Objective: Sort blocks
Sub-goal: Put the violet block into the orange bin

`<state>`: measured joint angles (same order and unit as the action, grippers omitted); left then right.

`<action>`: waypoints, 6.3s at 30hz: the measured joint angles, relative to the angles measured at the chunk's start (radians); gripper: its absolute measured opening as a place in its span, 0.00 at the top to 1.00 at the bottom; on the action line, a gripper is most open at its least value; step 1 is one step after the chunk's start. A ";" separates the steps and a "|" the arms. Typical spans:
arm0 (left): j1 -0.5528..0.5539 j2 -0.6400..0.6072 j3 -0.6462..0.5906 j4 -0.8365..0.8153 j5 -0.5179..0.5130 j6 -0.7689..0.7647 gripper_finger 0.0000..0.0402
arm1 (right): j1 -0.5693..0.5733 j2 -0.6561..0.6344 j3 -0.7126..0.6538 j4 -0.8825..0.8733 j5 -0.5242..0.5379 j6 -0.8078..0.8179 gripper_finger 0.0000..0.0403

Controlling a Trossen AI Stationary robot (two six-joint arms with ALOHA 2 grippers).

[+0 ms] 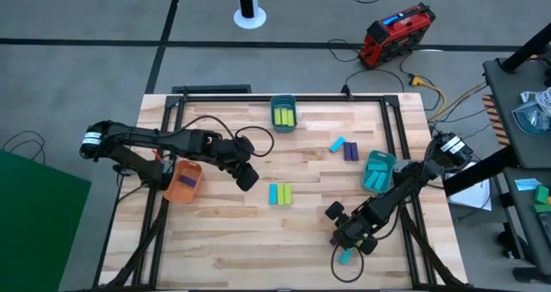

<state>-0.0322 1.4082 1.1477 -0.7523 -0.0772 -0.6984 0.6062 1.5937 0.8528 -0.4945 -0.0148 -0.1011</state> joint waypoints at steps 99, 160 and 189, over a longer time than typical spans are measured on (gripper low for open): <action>-0.020 0.080 -0.002 0.892 -0.272 0.337 0.77 | -0.327 -0.184 0.370 0.138 1.090 -0.608 0.76; -0.001 -0.218 -0.223 -0.750 0.153 -0.544 0.91 | -0.380 -0.184 0.367 0.133 1.107 -0.275 0.57; 0.000 -0.115 0.125 -0.688 -0.105 -0.493 0.64 | -0.384 -0.189 0.366 0.130 1.215 -0.129 0.64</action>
<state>-0.0326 1.2934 1.2731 -1.4402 -0.1825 -1.1913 0.2222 1.4047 1.2186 -0.3645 1.2006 -0.2301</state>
